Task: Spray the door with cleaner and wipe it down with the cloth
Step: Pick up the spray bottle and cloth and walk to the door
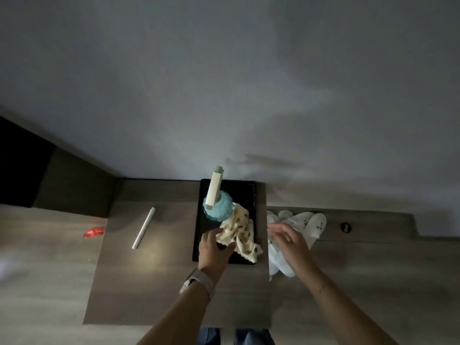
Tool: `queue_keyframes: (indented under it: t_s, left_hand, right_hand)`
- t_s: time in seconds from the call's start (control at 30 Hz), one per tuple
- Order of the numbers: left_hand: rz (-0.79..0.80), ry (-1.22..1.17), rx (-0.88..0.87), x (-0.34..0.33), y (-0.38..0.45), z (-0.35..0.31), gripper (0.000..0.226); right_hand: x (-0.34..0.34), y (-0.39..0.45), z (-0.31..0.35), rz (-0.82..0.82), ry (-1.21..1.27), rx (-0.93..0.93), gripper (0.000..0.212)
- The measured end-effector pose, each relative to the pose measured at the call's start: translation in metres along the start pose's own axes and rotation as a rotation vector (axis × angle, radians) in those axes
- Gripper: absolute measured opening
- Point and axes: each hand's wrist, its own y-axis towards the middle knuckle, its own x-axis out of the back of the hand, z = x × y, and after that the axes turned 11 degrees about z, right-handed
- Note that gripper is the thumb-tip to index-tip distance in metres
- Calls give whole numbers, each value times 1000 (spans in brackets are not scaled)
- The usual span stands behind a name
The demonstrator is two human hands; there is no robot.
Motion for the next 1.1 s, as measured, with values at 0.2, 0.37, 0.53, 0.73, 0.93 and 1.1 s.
queue_keyframes:
  t_s: [0.2,0.37,0.53,0.73,0.93,1.1]
  left_hand:
    - [-133,346,212,-35,25,-7,57]
    - [-215,150,93,1,19,8,45]
    - [-315,-591,18,63,-12,17,32]
    - [-139,-931,88,112,-2,22,46]
    - [-8,-915,108,141,5,20,20]
    - [70,-904,40,161,-8,11,21]
  right_hand:
    - [-16,22,-26,6,-3,16,32]
    - [-23,20,-18,-50,-110,118,36]
    - [-55,37,11,-28,-246,319,57]
    - [-118,72,63,-2,-190,485,70]
    - [-147,88,74,-222,-102,532,21]
    - [-152,79,80,-268,-36,437,18]
